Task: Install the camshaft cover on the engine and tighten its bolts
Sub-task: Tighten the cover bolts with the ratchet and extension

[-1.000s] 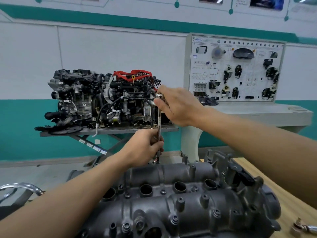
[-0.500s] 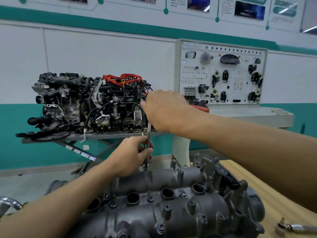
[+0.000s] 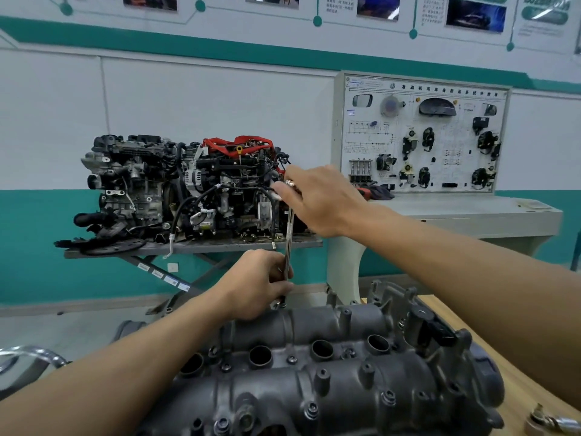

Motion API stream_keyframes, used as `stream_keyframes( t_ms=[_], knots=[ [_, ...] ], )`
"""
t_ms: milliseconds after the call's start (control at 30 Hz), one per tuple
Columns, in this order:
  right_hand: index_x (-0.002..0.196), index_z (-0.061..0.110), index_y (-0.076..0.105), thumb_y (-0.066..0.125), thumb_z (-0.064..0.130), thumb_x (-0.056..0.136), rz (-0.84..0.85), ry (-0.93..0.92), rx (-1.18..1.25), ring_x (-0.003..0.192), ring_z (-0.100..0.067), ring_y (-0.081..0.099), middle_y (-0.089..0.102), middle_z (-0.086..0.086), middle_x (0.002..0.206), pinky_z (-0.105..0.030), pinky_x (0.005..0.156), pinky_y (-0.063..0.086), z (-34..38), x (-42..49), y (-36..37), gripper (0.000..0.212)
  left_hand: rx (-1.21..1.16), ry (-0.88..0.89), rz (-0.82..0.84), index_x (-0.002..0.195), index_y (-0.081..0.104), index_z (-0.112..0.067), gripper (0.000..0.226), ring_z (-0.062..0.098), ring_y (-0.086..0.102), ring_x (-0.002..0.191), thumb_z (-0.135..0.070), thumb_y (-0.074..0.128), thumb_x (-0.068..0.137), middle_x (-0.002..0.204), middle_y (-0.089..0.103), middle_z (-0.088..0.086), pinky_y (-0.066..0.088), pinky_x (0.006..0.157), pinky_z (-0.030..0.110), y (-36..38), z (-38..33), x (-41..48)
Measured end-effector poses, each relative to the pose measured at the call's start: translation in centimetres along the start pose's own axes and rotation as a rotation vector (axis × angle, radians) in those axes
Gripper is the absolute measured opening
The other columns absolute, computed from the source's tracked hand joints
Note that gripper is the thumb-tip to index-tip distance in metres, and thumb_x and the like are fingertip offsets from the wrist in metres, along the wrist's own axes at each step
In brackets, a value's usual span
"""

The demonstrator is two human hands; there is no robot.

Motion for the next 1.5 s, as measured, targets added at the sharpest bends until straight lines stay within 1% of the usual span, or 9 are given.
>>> stream_keyframes(
  t_ms=[233,333,433,667,767,900,1133,1400,1500],
  knots=[
    [0.084,0.018,0.039,0.032,0.047,0.104,-0.041,-0.016,-0.104,0.047,-0.012,0.032,0.037,0.009,0.054,-0.038,0.068,0.029,0.1,-0.4,-0.2,0.036,-0.015,0.006,-0.003,0.085,0.067,-0.016,0.008,0.013,0.07,0.072,-0.016,0.075,0.086,0.076,0.074,-0.003,0.059,0.074,0.036,0.2,0.1,-0.1],
    [0.091,0.016,0.045,0.027,0.047,0.105,0.023,0.034,-0.075,0.055,-0.02,0.041,0.043,0.006,0.059,-0.041,0.076,0.033,-0.6,0.3,0.9,0.038,-0.045,-0.011,0.007,0.087,0.066,-0.016,0.01,0.011,0.072,0.071,-0.013,0.076,0.085,0.076,0.074,-0.002,0.06,0.073,0.033,0.0,0.3,0.1],
    [0.094,0.016,0.045,0.025,0.046,0.105,0.054,0.064,-0.085,0.066,-0.027,0.045,0.044,0.004,0.064,-0.039,0.075,0.028,-1.0,0.5,1.1,0.038,-0.052,-0.016,-0.009,0.087,0.066,-0.016,0.012,0.012,0.073,0.068,-0.012,0.077,0.085,0.074,0.075,-0.001,0.06,0.071,0.033,0.0,0.1,0.2],
    [0.086,0.018,0.04,0.03,0.048,0.104,-0.04,-0.022,-0.105,0.052,-0.014,0.036,0.041,0.006,0.059,-0.037,0.071,0.024,-0.4,-0.7,-0.3,0.036,-0.032,0.006,-0.031,0.095,0.068,-0.016,0.014,0.009,0.072,0.076,-0.014,0.078,0.084,0.081,0.075,-0.003,0.06,0.079,0.039,0.2,0.1,0.0],
    [0.089,0.018,0.039,0.028,0.047,0.105,-0.001,0.036,-0.086,0.063,-0.026,0.039,0.039,0.005,0.062,-0.038,0.072,0.024,-1.4,-0.1,0.5,0.035,-0.061,-0.003,-0.013,0.096,0.068,-0.012,0.015,0.011,0.073,0.072,-0.01,0.077,0.084,0.077,0.076,0.0,0.061,0.077,0.038,0.3,0.1,0.1],
    [0.092,0.019,0.04,0.026,0.046,0.106,0.065,0.1,-0.036,0.074,-0.026,0.04,0.038,0.007,0.067,-0.041,0.079,0.026,-1.5,0.8,1.6,0.033,-0.088,-0.034,-0.021,0.1,0.068,-0.006,0.018,0.015,0.075,0.073,-0.009,0.077,0.085,0.077,0.077,0.004,0.061,0.077,0.038,0.1,0.3,0.2],
    [0.091,0.019,0.04,0.031,0.047,0.104,-0.003,0.008,-0.048,0.06,-0.02,0.036,0.04,0.006,0.063,-0.038,0.073,0.026,-1.0,-0.8,-0.4,0.033,-0.024,0.027,-0.052,0.102,0.068,-0.016,0.019,0.002,0.072,0.073,-0.012,0.077,0.086,0.081,0.076,-0.006,0.059,0.073,0.025,0.2,-0.2,-0.3],
    [0.095,0.02,0.041,0.026,0.047,0.105,0.078,0.095,-0.022,0.077,-0.026,0.041,0.04,0.008,0.069,-0.04,0.078,0.026,-1.9,0.6,1.5,0.033,-0.08,-0.003,-0.046,0.099,0.068,-0.008,0.018,0.004,0.07,0.064,-0.007,0.078,0.083,0.072,0.076,0.0,0.053,0.065,0.019,0.1,0.2,0.2],
    [0.093,0.018,0.045,0.029,0.047,0.105,0.056,0.086,0.005,0.073,-0.025,0.042,0.043,0.008,0.068,-0.039,0.077,0.028,-1.9,0.4,1.1,0.035,-0.065,0.001,-0.043,0.102,0.068,-0.008,0.021,0.006,0.072,0.069,-0.007,0.077,0.084,0.077,0.077,0.001,0.057,0.07,0.024,0.1,0.0,0.0]
  ],
)
Point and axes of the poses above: each hand's wrist, its own x-axis towards the middle knuckle, its own y-axis out of the palm, z = x × y, the point moved 6 cm from there along x, towards the middle knuckle
